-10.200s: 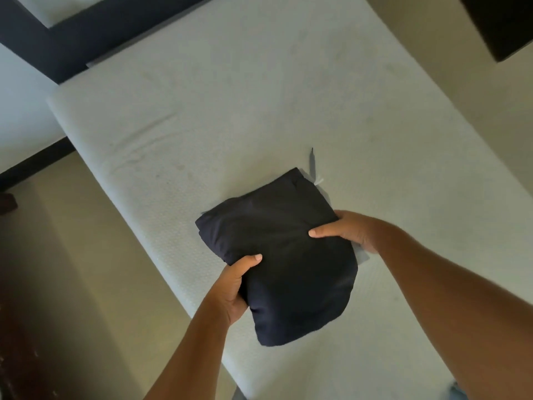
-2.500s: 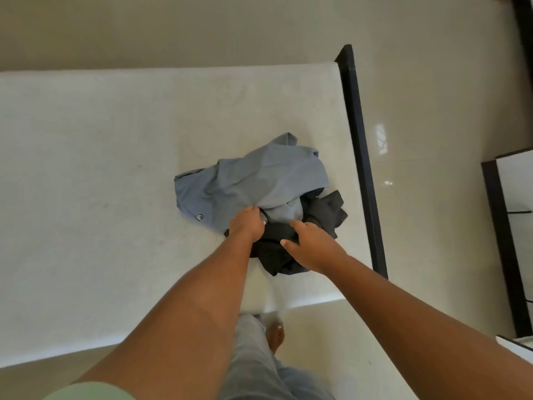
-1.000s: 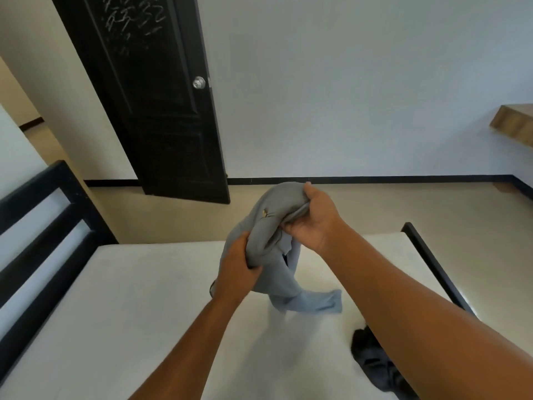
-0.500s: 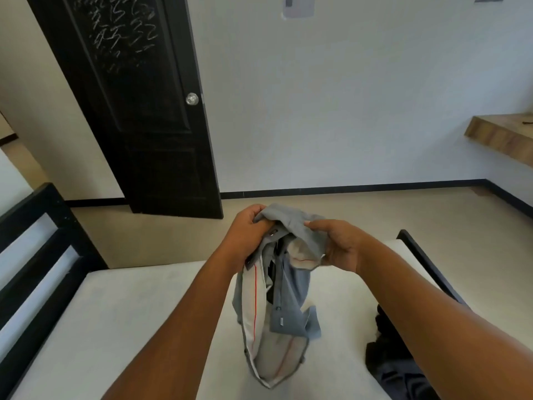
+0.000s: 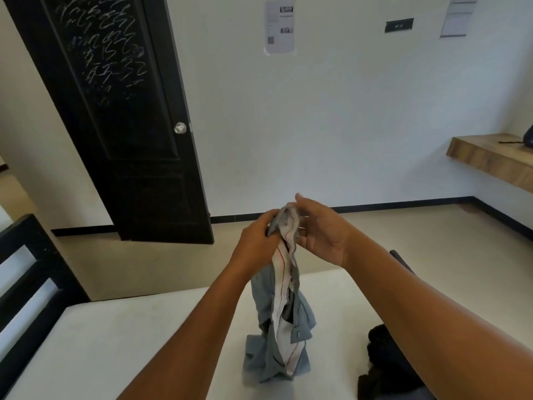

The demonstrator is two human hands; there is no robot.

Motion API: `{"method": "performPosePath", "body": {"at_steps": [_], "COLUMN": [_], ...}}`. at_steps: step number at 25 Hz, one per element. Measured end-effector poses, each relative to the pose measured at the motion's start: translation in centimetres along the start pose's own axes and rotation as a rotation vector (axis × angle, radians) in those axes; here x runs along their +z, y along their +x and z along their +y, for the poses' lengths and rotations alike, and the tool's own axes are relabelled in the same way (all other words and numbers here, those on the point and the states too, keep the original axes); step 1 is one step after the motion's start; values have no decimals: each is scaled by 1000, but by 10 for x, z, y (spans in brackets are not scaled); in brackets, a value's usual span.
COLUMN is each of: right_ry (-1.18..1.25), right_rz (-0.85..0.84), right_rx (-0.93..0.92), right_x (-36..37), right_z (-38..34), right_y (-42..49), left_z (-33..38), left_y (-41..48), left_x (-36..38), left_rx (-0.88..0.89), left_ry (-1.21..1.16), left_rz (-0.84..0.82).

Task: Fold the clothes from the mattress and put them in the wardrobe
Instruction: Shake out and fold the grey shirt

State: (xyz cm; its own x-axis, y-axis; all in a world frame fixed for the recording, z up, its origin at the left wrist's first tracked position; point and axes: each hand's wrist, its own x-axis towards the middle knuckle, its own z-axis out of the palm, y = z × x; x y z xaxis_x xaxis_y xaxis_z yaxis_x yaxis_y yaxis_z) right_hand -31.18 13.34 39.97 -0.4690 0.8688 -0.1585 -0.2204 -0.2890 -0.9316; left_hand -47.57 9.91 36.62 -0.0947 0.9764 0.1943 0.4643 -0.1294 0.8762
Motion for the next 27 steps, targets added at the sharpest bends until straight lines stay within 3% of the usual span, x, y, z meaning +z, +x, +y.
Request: {"method": "performPosePath", "body": {"at_steps": [7, 10, 14, 17, 21, 24, 27], "right_ry": [-512, -771, -1109, -1201, -1233, -1154, -1119], "right_rz": [59, 223, 340, 334, 249, 184, 116], "right_rx": [-22, -166, -87, -240, -473, -547, -570], "right_x": [-51, -60, -87, -117, -118, -101, -93], "right_z": [54, 85, 65, -8, -119, -175, -210], "right_y": [-16, -19, 4, 21, 28, 25, 18], "left_z": [55, 82, 111, 110, 103, 97, 89], "left_y": [54, 76, 97, 110, 114, 110, 111], "left_x": [12, 5, -23, -62, -102, -121, -140], "left_rx": [-84, -79, -8, 11, 59, 77, 109], "left_ry": [-318, -461, -514, -397, -171, -114, 422], "left_rz": [377, 437, 476, 452, 239, 96, 57]}}
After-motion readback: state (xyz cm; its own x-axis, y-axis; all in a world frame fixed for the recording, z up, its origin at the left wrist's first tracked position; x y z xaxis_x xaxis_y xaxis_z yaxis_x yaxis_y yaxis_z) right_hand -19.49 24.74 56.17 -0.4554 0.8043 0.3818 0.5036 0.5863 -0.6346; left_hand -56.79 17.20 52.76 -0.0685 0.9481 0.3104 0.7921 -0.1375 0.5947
